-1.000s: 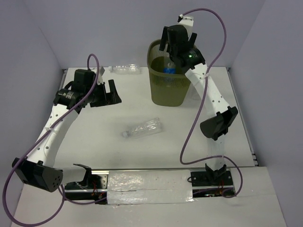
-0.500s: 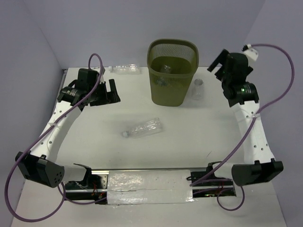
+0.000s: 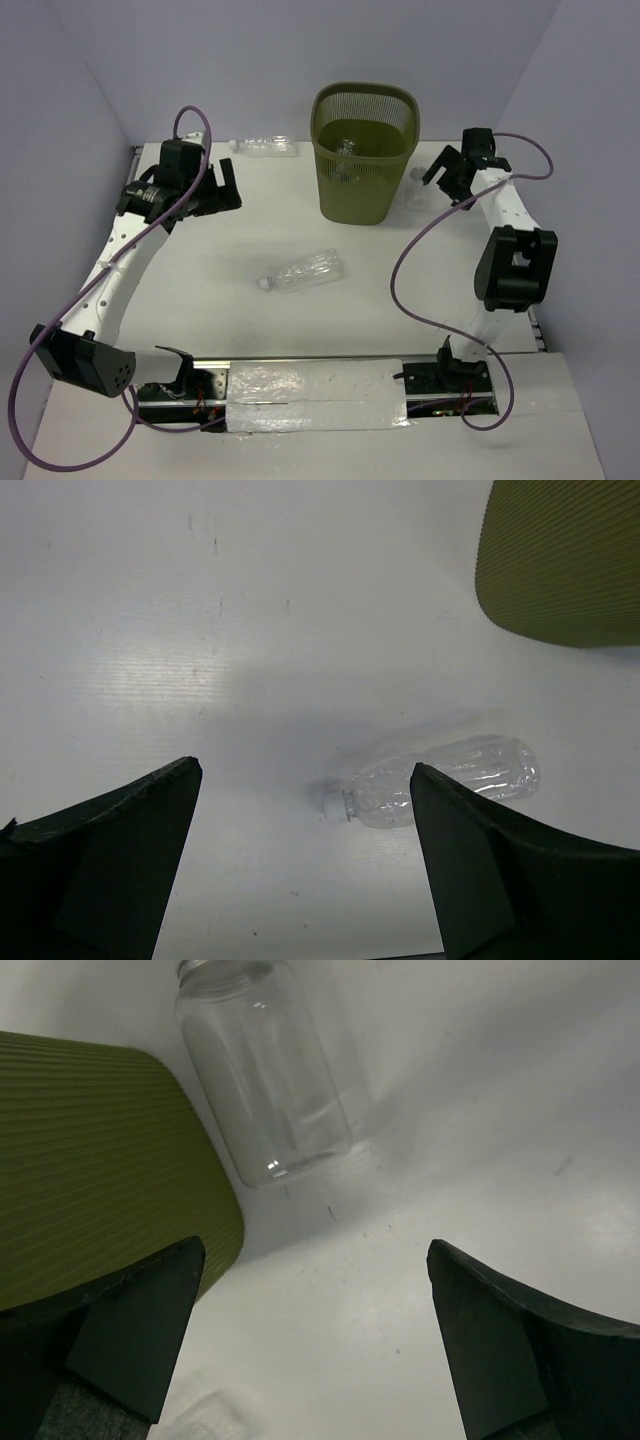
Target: Put the plastic bottles in the bin
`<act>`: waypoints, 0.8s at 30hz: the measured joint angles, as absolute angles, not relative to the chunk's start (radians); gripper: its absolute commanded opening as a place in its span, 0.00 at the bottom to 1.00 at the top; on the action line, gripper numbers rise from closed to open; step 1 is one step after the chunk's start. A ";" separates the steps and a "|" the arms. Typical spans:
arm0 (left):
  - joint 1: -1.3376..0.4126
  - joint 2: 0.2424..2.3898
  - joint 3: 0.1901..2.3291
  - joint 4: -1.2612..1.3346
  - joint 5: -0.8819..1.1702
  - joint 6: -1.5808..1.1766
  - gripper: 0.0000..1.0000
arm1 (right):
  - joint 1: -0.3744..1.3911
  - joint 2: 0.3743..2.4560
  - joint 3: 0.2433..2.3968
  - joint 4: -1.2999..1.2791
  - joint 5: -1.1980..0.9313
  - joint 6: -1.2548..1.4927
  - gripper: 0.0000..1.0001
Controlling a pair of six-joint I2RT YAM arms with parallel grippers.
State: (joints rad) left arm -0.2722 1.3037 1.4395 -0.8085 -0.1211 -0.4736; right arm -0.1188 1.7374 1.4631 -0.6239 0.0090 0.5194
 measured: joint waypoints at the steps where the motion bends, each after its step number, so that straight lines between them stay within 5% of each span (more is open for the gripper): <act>1: -0.272 1.304 1.447 -0.809 -0.128 -0.474 0.99 | -0.119 1.764 1.484 -0.628 -0.004 0.516 1.00; 24: -0.272 1.305 1.493 -0.846 -0.186 -0.479 0.99 | -0.123 2.187 1.756 -0.606 -0.138 0.469 0.95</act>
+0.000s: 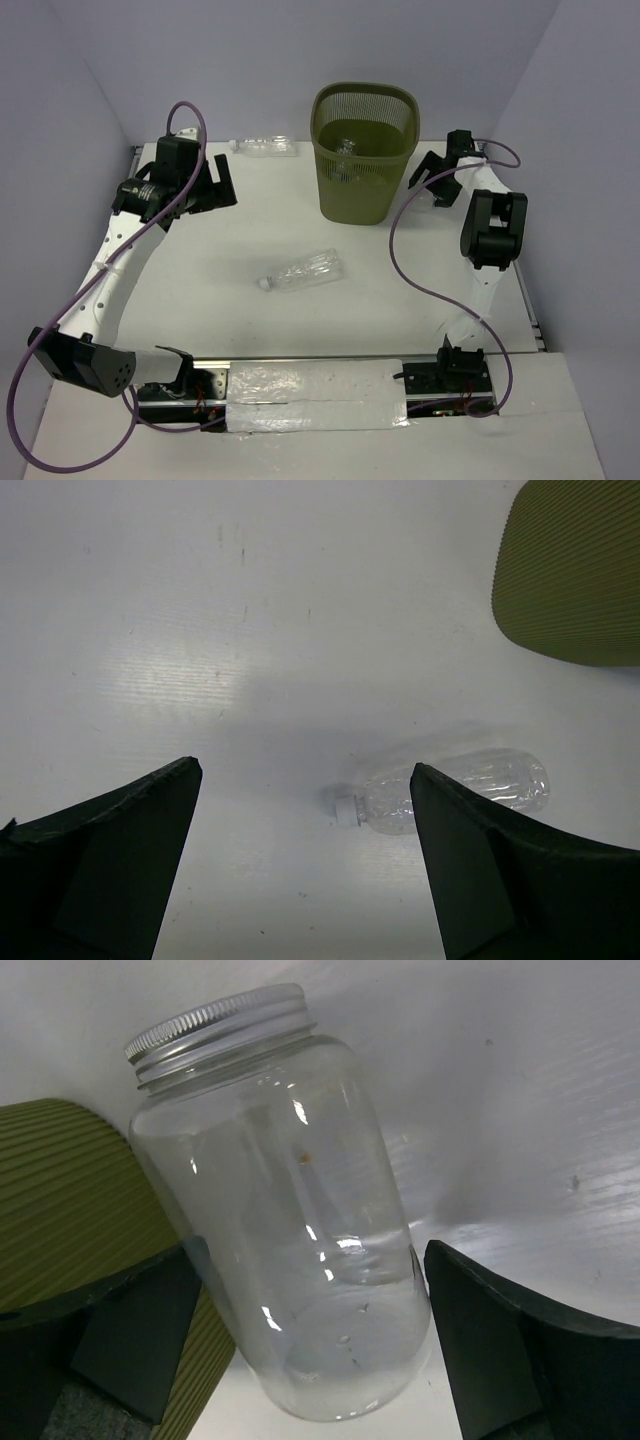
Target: Put the plastic bottles in the bin
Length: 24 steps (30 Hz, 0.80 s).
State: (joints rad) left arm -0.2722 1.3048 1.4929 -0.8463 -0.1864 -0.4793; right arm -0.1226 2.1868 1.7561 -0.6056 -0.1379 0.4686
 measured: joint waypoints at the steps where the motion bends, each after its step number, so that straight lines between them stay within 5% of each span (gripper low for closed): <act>1: -0.272 1.305 1.493 -0.849 -0.186 -0.481 1.00 | -0.123 2.192 1.756 -0.606 -0.141 0.468 0.90; 5: -0.272 1.305 1.493 -0.854 -0.186 -0.493 0.99 | -0.123 2.196 1.750 -0.591 -0.145 0.467 0.64; 7: -0.272 1.305 1.493 -0.854 -0.186 -0.500 0.99 | -0.123 2.181 1.724 -0.565 -0.134 0.475 0.60; 17: -0.272 1.305 1.493 -0.851 -0.178 -0.501 0.99 | -0.122 1.763 1.414 -0.551 -0.036 0.513 0.58; 24: -0.272 1.311 1.481 -0.833 -0.156 -0.501 0.99 | -0.036 1.328 1.494 -0.548 0.081 0.523 0.61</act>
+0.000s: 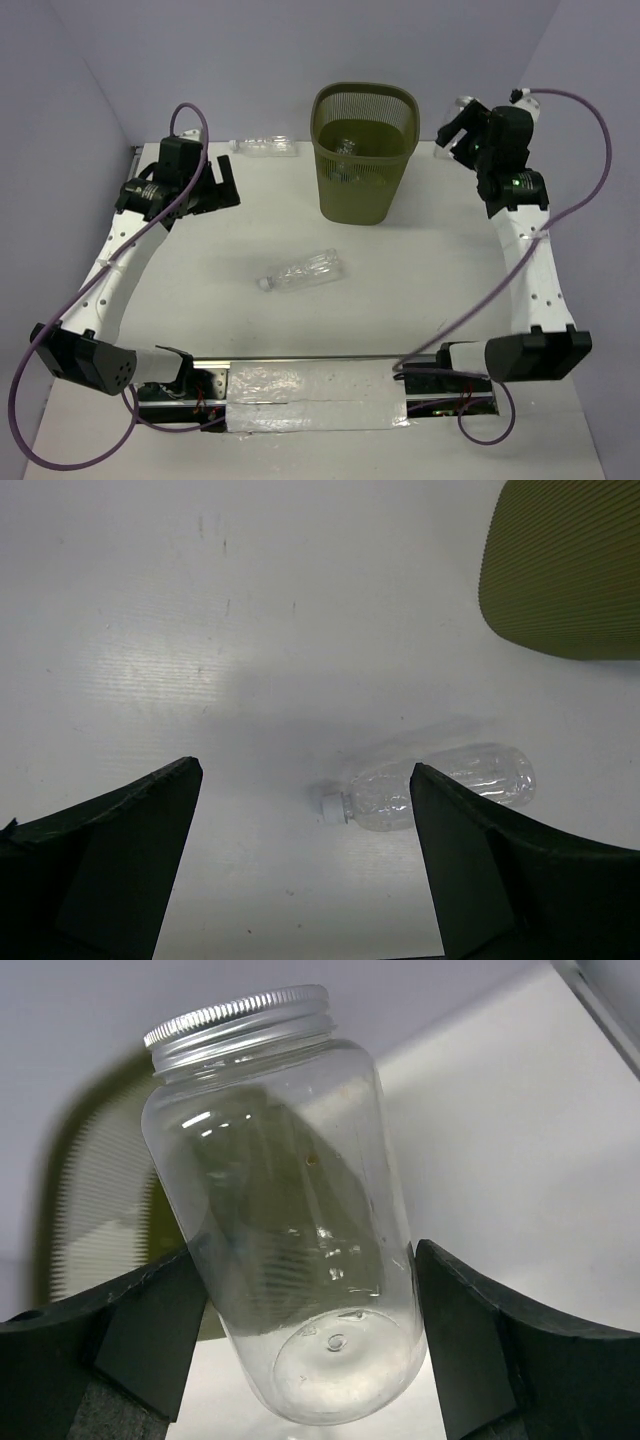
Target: Put the plastic bottles in the bin
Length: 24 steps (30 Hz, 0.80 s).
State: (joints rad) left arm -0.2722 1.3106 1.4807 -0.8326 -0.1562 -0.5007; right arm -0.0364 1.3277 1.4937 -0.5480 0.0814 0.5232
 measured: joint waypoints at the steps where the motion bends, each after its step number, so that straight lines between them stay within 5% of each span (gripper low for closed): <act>1: -0.272 1.315 1.474 -0.830 -0.151 -0.501 0.99 | 0.004 1.306 1.530 -0.546 0.110 0.519 0.61; 11: -0.277 1.325 1.400 -0.823 -0.106 -0.500 0.98 | 0.285 1.553 1.967 -0.593 0.210 0.477 0.67; 17: -0.279 1.325 1.385 -0.825 -0.095 -0.500 0.98 | 0.328 1.804 2.154 -0.704 0.221 0.459 1.00; 24: -0.279 1.324 1.385 -0.819 -0.097 -0.501 0.98 | 0.360 1.861 2.273 -0.798 0.262 0.422 1.00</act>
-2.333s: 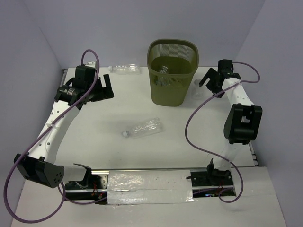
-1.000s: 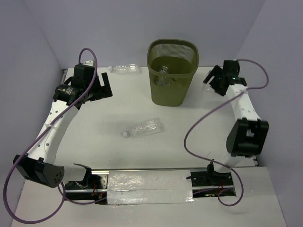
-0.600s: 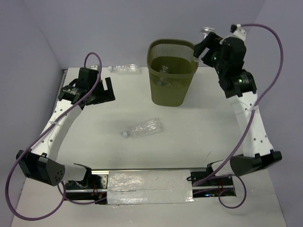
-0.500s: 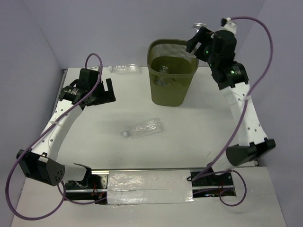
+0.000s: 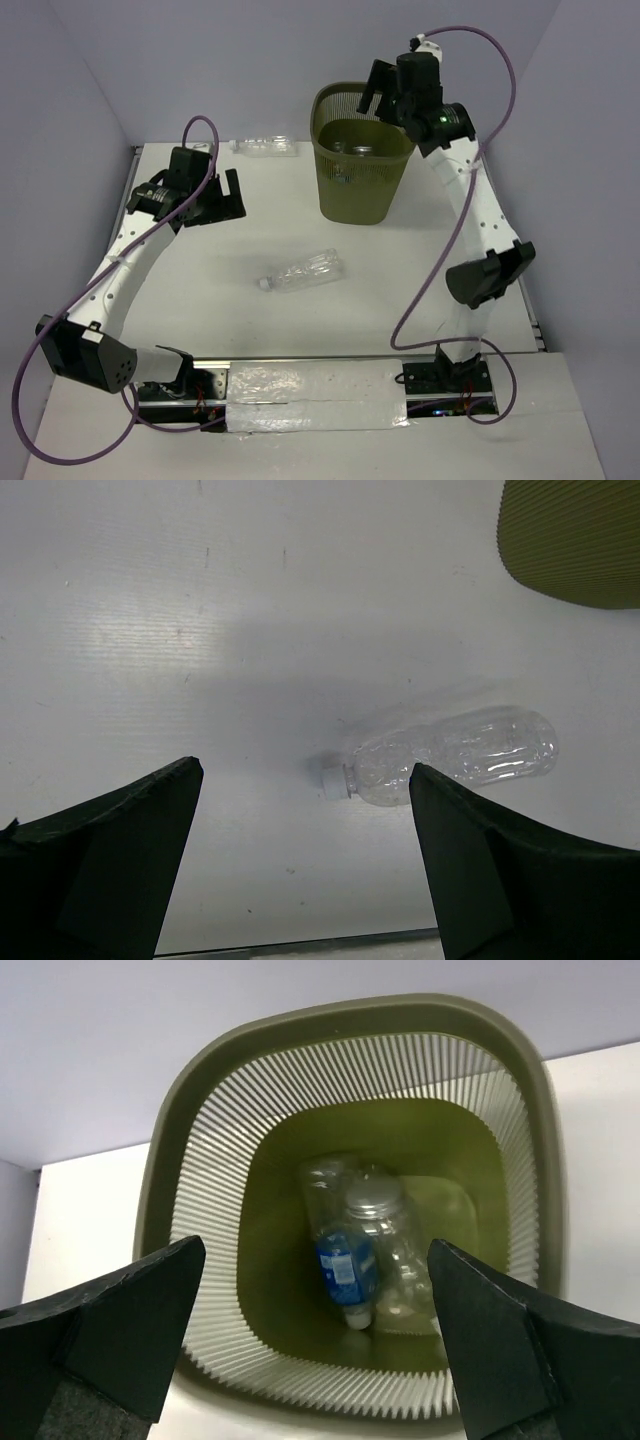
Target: Put the plastic bottles in the bin
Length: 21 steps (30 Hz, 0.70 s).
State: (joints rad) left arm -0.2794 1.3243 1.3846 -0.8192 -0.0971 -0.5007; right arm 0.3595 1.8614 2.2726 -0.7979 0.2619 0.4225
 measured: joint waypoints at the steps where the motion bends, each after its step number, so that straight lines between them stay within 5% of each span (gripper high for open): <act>1: -0.280 1.324 1.385 -0.818 -0.097 -0.501 0.98 | 0.364 1.829 2.248 -0.795 0.271 0.417 1.00; 8: -0.281 1.327 1.385 -0.803 -0.097 -0.503 0.99 | 0.408 1.513 2.037 -0.740 0.274 0.366 1.00; 13: -0.281 1.367 1.418 -0.838 -0.168 -0.526 0.99 | 0.607 1.321 1.729 -0.718 0.302 0.374 1.00; 21: -0.280 1.408 1.518 -0.870 -0.277 -0.586 0.99 | 0.741 1.175 0.994 -0.641 0.253 0.897 1.00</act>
